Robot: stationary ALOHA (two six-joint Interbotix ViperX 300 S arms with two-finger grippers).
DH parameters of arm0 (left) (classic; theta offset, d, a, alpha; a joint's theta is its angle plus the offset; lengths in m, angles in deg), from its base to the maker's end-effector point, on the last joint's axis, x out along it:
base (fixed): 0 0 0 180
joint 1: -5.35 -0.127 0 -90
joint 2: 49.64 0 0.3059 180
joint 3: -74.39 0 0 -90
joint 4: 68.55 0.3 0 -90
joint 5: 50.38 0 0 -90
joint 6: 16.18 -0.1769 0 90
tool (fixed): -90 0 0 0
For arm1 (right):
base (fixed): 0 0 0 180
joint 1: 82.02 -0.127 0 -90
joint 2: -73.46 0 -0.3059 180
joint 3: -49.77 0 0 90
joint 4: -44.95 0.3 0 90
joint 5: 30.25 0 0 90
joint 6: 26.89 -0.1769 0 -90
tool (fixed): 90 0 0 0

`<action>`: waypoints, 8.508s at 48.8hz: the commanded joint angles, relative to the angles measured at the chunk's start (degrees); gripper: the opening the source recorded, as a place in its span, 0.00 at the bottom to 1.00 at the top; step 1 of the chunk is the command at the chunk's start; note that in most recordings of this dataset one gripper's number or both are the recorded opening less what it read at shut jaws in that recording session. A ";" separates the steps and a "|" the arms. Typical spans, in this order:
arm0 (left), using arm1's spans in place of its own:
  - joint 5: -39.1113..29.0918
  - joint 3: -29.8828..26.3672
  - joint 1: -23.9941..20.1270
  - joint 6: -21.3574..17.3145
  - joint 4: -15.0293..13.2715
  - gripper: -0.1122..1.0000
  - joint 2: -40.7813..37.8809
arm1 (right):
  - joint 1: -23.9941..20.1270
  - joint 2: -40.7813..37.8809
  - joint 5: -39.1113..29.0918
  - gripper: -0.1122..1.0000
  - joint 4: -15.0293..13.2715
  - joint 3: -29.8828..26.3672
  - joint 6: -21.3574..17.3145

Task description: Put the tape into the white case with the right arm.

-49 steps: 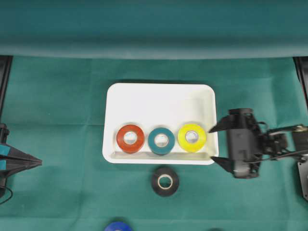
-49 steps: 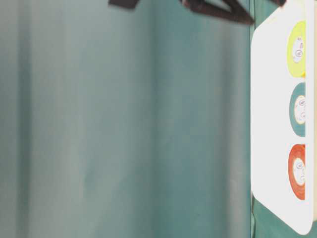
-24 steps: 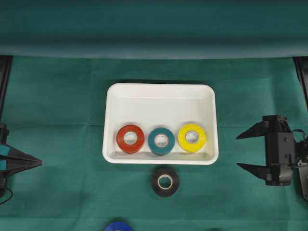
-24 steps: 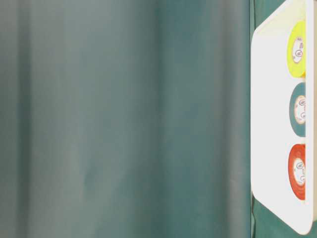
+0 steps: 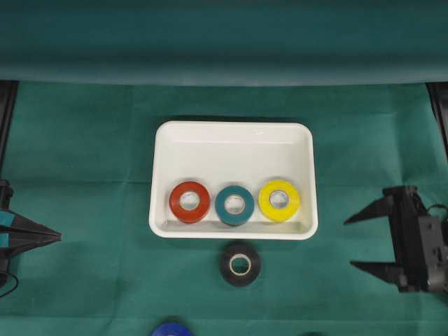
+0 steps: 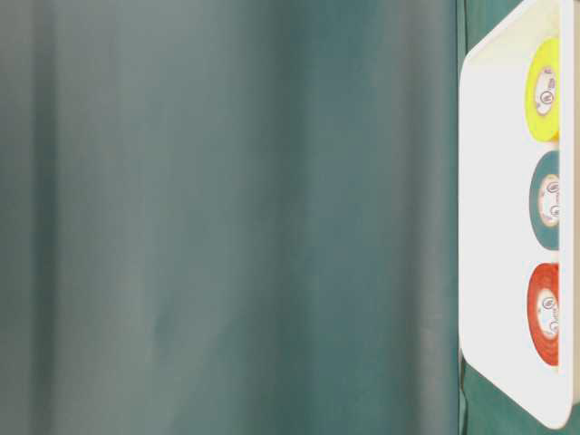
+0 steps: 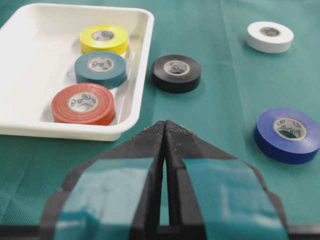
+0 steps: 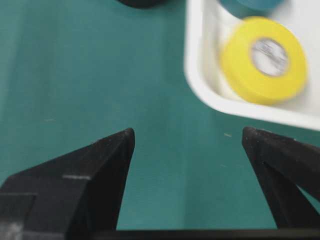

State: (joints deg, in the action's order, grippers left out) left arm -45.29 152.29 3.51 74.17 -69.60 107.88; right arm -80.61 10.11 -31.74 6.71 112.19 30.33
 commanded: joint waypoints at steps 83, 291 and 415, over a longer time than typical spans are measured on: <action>0.79 -0.44 -0.09 0.00 -0.09 0.10 -0.53 | -9.67 -30.50 5.27 0.65 0.09 -28.04 -0.35; 1.23 -0.09 -0.09 0.00 -0.09 0.10 -0.53 | -14.06 -54.40 -8.09 0.11 -0.70 -60.56 0.70; 1.23 0.00 -0.09 0.00 -0.09 0.10 -0.53 | 18.19 -50.36 0.70 0.76 -4.57 -53.53 1.67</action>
State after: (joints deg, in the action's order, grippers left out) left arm -44.67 152.90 3.51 74.17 -69.69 107.88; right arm -62.24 -41.39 -31.31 2.14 59.20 32.26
